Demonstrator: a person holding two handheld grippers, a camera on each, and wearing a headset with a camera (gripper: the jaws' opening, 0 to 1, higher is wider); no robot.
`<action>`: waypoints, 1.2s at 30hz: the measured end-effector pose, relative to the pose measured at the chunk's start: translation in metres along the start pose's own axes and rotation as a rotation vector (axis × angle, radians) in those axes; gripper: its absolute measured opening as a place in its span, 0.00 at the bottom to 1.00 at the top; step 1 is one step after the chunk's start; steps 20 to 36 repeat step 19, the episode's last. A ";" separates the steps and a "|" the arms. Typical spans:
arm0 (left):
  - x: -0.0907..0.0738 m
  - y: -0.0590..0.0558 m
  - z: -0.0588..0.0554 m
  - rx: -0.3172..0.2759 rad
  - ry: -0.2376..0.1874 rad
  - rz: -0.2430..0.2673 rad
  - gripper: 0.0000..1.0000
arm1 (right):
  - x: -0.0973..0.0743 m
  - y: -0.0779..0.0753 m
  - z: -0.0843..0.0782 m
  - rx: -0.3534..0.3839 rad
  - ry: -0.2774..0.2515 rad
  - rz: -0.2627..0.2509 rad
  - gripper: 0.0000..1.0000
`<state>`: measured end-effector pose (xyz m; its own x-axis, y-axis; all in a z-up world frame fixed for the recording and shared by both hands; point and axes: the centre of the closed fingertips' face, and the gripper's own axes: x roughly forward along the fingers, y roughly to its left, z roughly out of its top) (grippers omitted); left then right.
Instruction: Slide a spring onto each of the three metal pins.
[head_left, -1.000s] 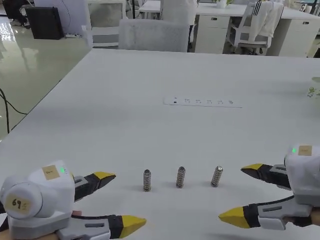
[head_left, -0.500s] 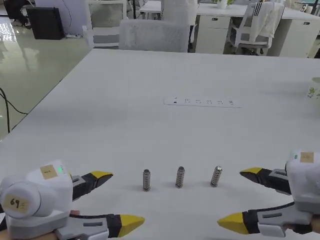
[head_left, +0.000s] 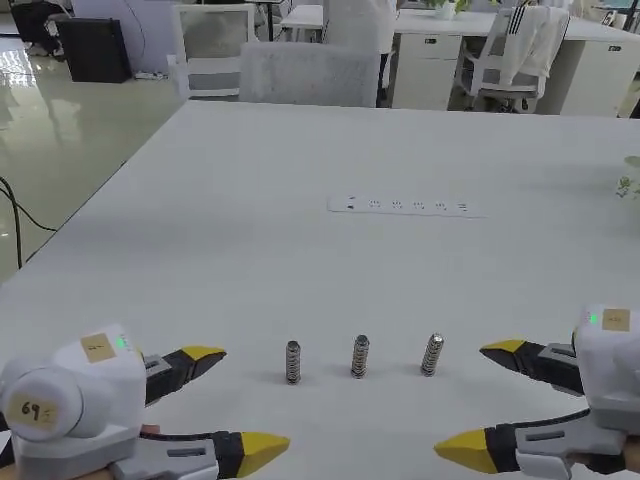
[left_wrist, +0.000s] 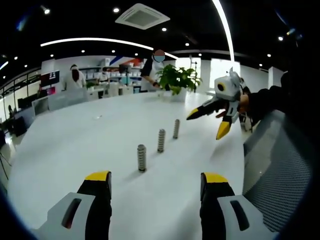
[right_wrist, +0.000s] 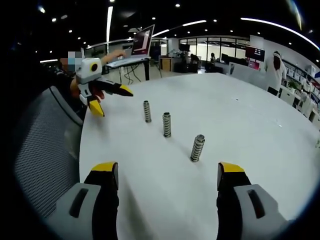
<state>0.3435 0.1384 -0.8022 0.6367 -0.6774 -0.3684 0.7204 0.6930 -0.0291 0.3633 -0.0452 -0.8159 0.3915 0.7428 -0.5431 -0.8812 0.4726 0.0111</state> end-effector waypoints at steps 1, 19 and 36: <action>0.000 0.000 0.000 -0.001 0.000 0.001 0.68 | 0.000 0.000 0.000 0.000 0.000 0.001 0.81; -0.001 -0.003 0.000 0.002 0.003 -0.006 0.67 | 0.001 0.002 0.000 0.005 0.008 0.005 0.81; -0.001 -0.003 0.000 0.002 0.003 -0.006 0.67 | 0.001 0.002 0.000 0.005 0.008 0.005 0.81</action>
